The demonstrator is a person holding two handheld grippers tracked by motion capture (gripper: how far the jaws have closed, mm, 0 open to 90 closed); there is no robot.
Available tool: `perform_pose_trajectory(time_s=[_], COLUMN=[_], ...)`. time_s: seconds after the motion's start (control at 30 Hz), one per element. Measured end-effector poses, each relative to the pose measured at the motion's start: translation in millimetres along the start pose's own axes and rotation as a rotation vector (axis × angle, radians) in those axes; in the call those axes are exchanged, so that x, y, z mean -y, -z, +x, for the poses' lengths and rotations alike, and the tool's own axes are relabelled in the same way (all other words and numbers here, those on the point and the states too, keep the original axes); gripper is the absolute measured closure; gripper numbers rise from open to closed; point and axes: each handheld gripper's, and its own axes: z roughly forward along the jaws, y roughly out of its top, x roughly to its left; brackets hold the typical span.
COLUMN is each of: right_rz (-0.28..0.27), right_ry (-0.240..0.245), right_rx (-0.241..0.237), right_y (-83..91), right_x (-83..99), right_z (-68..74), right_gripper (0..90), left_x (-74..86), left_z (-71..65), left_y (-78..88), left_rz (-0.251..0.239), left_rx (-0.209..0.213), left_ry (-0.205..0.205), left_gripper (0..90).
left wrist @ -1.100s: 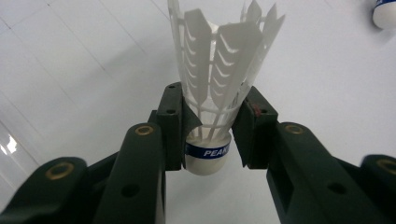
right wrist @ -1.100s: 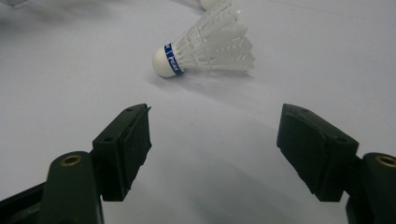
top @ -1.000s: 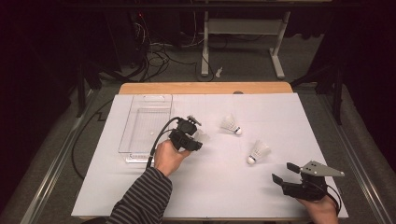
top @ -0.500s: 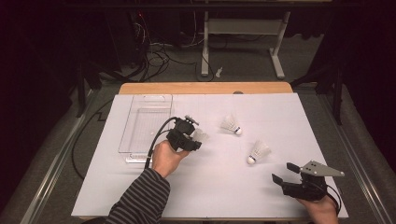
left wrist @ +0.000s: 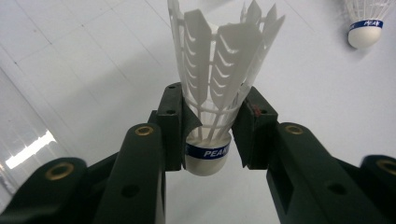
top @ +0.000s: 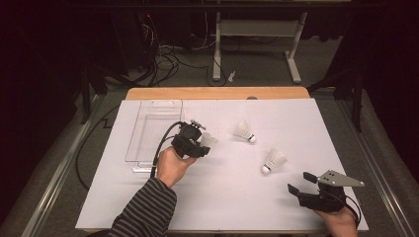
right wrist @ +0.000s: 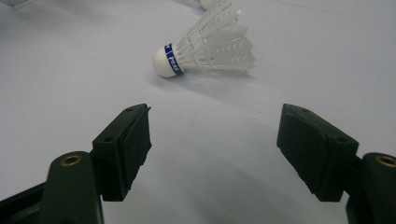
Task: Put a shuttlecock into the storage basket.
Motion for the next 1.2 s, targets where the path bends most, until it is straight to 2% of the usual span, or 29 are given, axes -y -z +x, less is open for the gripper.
perform_pose_trajectory(time_s=[0.4,1.2], right_rz=[-0.001,-0.005], right_ry=[-0.005,-0.008], right_rx=[0.0,0.002], right_y=[0.3,0.6], right_x=[0.1,0.1], right_z=[-0.1,0.2], right_gripper=[26.4,26.4], left_x=[0.0,4.1], left_z=[0.8,13.4], left_y=[11.2,36.2], left_rz=[-0.036,-0.092], left_rx=[-0.01,-0.019], left_ry=[0.001,0.035], left_gripper=[67.0,67.0])
